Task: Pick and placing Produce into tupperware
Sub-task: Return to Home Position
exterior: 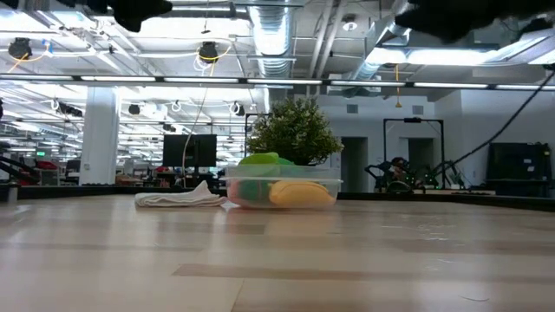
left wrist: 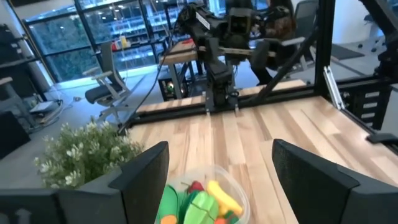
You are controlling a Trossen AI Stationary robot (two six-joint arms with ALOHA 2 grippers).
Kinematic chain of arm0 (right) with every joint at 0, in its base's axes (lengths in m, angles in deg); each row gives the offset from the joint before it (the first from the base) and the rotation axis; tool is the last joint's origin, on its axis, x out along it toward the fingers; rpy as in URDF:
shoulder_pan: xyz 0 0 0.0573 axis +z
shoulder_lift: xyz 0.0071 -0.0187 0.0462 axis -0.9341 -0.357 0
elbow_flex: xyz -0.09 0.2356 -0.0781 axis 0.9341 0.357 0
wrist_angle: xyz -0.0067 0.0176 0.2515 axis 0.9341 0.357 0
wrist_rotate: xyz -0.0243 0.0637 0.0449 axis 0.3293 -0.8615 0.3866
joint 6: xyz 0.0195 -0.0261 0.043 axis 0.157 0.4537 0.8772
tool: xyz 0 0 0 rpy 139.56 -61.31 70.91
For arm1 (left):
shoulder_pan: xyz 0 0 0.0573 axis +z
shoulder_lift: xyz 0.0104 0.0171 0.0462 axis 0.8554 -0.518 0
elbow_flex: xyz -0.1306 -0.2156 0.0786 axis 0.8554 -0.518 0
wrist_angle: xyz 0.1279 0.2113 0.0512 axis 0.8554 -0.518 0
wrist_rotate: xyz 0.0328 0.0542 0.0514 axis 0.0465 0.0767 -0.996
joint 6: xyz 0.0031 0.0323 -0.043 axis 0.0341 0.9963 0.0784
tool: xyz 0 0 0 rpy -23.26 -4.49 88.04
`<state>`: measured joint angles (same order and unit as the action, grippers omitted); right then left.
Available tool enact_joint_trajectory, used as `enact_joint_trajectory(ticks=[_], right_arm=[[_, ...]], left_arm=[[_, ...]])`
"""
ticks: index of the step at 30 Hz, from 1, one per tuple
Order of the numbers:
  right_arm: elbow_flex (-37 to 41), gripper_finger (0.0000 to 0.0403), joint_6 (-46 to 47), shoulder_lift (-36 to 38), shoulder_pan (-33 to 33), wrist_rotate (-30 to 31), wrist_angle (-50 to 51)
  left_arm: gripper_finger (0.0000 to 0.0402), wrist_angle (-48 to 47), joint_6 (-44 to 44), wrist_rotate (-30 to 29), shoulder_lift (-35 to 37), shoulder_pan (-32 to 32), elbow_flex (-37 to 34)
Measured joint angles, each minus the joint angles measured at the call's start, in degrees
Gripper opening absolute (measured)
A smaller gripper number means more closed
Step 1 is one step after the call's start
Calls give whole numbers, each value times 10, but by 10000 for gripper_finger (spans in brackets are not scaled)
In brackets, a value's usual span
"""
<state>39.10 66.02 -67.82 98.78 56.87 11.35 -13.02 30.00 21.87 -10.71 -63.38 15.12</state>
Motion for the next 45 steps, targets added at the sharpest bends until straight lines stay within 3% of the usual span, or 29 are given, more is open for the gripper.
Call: enact_joint_trajectory(ticks=[4,12,19,24,28,32,45], right_arm=[[74,328,-17,72,-40,-71,-58],[122,328,17,174,-170,-318,-27],[124,328,39,192,-312,-486,1],[125,328,36,192,-379,-569,20],[165,328,19,207,-378,-583,12],[220,328,21,267,-370,-538,-27],[238,328,-18,466,-365,-523,100]], left_arm=[[277,3,-4,1,10,0,-15],[277,14,11,65,68,0,-61],[277,42,13,65,137,0,-110],[277,27,7,65,181,0,-136],[277,-45,-10,63,225,0,-140],[277,-82,-21,60,279,0,-140],[277,-91,-25,68,279,0,-138]])
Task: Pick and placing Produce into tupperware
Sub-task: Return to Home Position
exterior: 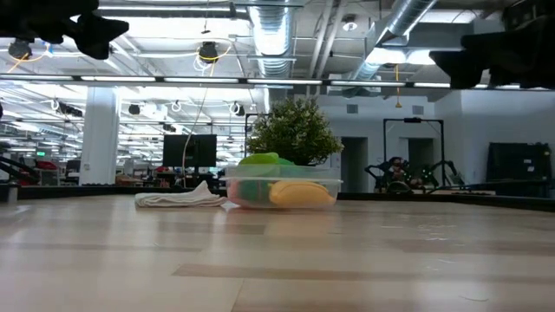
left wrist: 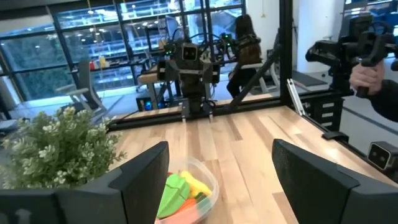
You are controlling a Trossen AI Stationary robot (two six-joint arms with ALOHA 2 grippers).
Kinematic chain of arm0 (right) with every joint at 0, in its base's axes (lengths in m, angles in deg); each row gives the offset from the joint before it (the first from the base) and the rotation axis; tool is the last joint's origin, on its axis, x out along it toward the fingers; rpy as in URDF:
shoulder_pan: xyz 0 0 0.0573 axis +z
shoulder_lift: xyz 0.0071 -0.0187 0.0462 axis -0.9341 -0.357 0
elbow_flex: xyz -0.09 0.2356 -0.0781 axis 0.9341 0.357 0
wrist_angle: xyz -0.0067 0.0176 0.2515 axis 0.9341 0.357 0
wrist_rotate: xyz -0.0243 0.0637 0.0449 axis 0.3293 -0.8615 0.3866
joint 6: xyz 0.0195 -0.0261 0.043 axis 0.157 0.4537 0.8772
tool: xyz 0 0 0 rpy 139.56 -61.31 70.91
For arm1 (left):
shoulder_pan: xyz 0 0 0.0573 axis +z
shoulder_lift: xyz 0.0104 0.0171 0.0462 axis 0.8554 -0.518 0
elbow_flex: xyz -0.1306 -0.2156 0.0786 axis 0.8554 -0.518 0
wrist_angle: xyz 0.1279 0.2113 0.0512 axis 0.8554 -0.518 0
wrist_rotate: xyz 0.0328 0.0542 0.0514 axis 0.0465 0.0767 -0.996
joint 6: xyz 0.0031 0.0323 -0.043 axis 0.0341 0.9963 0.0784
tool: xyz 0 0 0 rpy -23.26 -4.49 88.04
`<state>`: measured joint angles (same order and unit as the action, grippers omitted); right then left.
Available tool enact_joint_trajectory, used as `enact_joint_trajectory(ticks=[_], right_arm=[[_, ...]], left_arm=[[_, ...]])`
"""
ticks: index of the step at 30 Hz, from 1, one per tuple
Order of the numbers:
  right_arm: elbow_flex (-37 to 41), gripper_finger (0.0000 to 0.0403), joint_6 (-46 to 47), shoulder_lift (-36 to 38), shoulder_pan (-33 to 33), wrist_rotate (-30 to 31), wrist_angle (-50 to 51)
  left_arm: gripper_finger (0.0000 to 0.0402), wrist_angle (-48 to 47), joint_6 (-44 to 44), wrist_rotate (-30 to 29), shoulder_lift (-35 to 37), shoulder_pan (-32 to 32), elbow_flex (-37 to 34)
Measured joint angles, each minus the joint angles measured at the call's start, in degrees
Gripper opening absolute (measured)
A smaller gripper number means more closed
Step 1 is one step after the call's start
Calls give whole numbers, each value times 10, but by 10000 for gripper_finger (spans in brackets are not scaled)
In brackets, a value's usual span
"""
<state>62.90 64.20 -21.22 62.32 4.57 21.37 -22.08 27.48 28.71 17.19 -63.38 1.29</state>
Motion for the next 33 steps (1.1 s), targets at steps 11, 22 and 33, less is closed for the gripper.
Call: enact_joint_trajectory(ticks=[11,22,33], right_arm=[[0,328,-5,39,8,0,63],[0,328,-2,39,58,52,64],[0,328,8,39,98,140,77]], left_arm=[[277,-11,66,46,0,0,2],[277,-39,63,73,-1,0,-1],[277,37,42,-53,-1,0,-52]])
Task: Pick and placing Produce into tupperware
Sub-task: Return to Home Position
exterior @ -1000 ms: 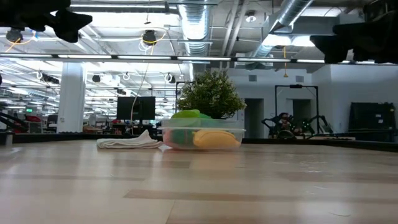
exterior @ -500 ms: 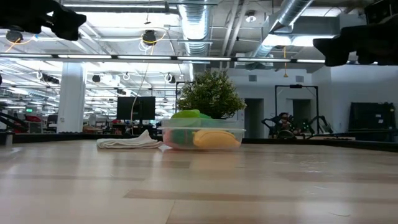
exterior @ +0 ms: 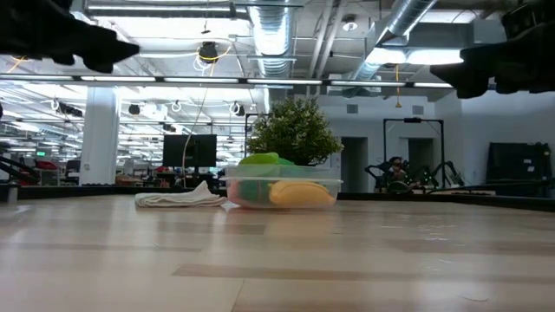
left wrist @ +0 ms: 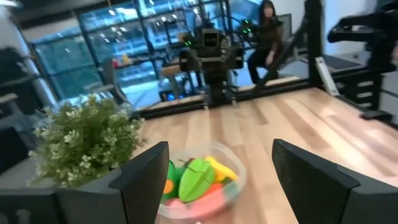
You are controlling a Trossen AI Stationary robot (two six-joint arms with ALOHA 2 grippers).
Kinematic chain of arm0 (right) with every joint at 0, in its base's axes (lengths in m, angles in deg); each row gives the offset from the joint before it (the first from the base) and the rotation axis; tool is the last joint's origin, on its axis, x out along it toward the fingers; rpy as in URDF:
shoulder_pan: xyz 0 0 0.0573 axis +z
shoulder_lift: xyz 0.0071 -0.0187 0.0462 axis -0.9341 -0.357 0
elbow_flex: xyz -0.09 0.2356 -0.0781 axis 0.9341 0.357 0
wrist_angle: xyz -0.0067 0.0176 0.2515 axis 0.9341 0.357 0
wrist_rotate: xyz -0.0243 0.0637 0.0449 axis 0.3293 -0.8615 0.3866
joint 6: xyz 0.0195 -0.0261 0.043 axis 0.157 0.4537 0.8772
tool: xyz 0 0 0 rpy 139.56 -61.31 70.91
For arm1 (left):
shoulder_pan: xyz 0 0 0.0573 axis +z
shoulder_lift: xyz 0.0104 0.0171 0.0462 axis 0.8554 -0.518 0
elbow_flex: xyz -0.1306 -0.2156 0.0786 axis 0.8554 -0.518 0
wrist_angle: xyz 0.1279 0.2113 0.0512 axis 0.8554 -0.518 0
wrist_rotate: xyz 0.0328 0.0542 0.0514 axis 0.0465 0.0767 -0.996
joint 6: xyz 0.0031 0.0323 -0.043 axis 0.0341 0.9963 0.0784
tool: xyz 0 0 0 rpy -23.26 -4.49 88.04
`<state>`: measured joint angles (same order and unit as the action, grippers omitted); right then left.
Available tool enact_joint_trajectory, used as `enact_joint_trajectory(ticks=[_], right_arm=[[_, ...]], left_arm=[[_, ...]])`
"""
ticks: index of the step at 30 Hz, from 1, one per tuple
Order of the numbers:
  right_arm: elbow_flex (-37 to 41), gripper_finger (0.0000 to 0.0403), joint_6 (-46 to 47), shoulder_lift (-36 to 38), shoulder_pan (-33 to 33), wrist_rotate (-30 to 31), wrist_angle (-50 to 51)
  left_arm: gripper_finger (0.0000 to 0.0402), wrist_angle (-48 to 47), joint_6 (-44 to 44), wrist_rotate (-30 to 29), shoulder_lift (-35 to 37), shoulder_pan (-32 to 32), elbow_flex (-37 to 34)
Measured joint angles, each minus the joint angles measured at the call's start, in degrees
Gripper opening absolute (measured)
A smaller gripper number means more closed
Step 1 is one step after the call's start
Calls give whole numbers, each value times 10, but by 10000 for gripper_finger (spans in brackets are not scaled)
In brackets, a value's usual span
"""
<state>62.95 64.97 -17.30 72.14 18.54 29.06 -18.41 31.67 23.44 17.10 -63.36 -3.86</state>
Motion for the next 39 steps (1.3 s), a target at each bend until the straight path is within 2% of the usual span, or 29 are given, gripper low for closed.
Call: enact_joint_trajectory(ticks=[7,10,17,23,26,39], right_arm=[[0,328,3,0,10,12,2],[0,328,2,0,15,12,2],[0,328,2,0,18,12,2],[0,328,2,0,18,12,5],[0,328,5,0,16,13,15],[0,328,24,0,13,27,19]], left_arm=[[277,133,24,-29,0,2,-80],[277,157,30,-3,0,8,-86],[277,174,35,60,0,45,-86],[277,152,34,107,0,66,-86],[277,126,33,109,0,66,-88],[277,142,17,123,1,66,-108]])
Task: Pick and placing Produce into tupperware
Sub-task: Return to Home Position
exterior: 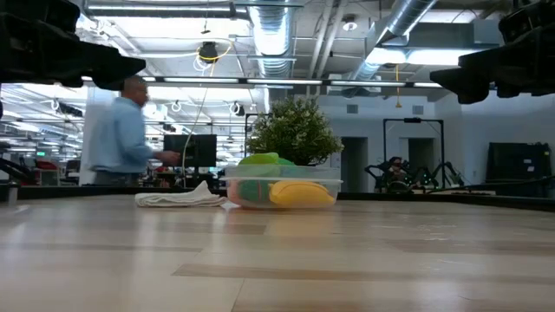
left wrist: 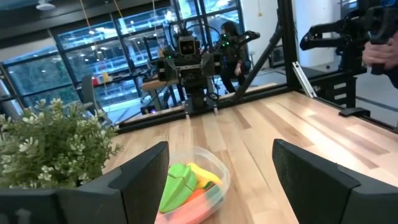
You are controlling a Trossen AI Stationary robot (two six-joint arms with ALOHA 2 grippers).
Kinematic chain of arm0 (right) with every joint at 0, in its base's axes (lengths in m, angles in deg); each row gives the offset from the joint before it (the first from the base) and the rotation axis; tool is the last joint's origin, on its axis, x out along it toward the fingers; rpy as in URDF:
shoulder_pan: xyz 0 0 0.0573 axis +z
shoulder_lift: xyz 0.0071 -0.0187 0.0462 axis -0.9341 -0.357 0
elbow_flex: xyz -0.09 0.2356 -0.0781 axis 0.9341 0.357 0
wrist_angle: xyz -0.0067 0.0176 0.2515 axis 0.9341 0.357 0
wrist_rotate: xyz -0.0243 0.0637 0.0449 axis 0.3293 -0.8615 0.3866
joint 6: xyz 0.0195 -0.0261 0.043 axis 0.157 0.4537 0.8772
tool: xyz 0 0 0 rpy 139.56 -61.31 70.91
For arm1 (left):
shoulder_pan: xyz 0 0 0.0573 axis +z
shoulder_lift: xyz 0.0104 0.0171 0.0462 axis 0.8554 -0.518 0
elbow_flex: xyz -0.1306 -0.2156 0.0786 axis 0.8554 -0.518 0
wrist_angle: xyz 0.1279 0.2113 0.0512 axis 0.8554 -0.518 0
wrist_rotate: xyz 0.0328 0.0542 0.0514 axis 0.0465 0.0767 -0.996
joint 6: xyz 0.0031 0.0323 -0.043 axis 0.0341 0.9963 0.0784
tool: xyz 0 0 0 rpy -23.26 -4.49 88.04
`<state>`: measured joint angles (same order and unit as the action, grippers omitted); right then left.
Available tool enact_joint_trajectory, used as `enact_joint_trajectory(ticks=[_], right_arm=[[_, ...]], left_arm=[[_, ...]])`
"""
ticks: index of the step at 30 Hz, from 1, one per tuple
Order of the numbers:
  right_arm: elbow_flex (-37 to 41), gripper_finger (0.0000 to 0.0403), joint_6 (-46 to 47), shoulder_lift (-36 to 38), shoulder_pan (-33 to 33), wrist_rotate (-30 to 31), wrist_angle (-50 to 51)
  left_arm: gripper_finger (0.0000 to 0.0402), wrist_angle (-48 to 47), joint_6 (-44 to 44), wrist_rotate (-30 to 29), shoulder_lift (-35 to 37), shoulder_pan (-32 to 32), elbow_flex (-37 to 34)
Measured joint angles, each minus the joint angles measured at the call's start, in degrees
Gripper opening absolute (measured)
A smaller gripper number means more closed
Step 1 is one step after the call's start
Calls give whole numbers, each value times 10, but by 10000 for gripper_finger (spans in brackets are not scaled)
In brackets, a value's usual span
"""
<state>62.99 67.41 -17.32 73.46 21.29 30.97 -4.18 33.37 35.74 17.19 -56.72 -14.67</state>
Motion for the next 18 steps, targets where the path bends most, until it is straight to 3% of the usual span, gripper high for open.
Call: enact_joint_trajectory(ticks=[18], right_arm=[[0,328,9,0,0,-2,0]], left_arm=[[277,-1,-3,-9,-1,0,-1]])
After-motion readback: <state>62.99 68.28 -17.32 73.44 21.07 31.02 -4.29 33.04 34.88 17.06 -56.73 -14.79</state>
